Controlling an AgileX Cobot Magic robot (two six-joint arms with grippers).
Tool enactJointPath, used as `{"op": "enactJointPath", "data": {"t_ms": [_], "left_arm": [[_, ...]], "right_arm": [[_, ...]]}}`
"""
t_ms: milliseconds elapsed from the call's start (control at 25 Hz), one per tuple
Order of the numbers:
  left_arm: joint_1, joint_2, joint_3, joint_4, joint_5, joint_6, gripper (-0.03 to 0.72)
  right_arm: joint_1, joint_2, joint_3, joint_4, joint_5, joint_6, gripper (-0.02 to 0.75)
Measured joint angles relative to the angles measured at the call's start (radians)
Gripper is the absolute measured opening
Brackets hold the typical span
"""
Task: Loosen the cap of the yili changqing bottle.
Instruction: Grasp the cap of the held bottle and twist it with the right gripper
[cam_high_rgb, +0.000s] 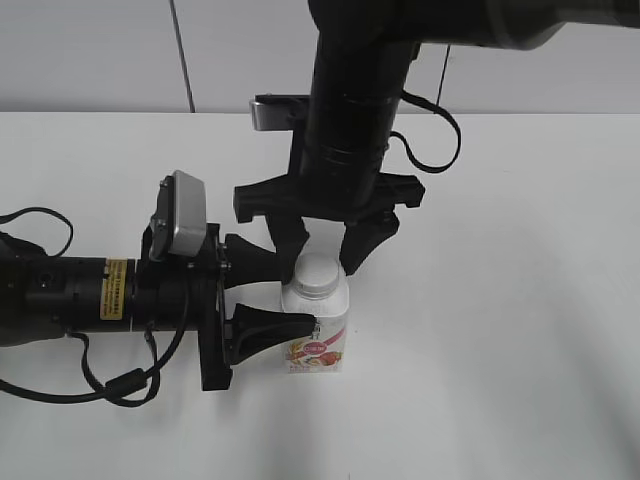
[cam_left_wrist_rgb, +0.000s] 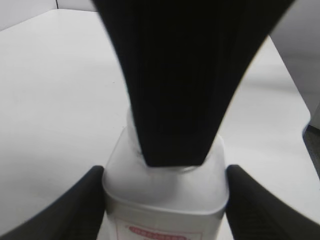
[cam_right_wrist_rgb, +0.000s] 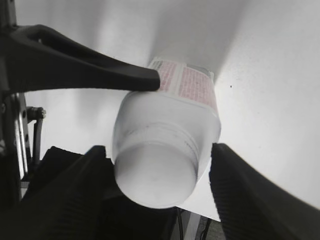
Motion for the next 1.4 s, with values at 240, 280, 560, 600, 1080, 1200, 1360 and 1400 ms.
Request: {"op": "enactJointPath", "data": {"t_ms": [240,280,560,600,1080,1200,1360,1400], "left_arm": [[0.000,0.000,0.000,0.000,0.000,0.000,0.442],[0.000,0.000,0.000,0.000,0.000,0.000,0.442],[0.000,0.000,0.000,0.000,0.001,0.000,0.442],[0.000,0.000,0.000,0.000,0.001,0.000,0.442],[0.000,0.000,0.000,-0.002,0.001,0.000,0.442],[0.000,0.000,0.000,-0.002,0.001,0.000,0.442],[0.000,0.000,0.000,-0.002,0.001,0.000,0.440],[0.000,0.000,0.000,-0.002,0.001,0.000,0.440]], "right_arm": [[0.000,0.000,0.000,-0.002,0.000,0.000,0.424],[0.000,0.000,0.000,-0.002,0.000,0.000,0.404],[0.001,0.000,0.000,-0.011,-0.001,-0.006,0.396],[0.001,0.000,0.000,-0.011,-0.001,-0.019,0.396],[0.002,0.000,-0.001,-0.021,-0.001,-0.695,0.393],[0.003,0.000,-0.001,-0.022,-0.001,-0.839,0.392],[0.003,0.000,-0.002,-0.022,-0.001,-0.955,0.389],[0.003,0.000,-0.002,-0.022,-0.001,-0.966,0.389]]}}
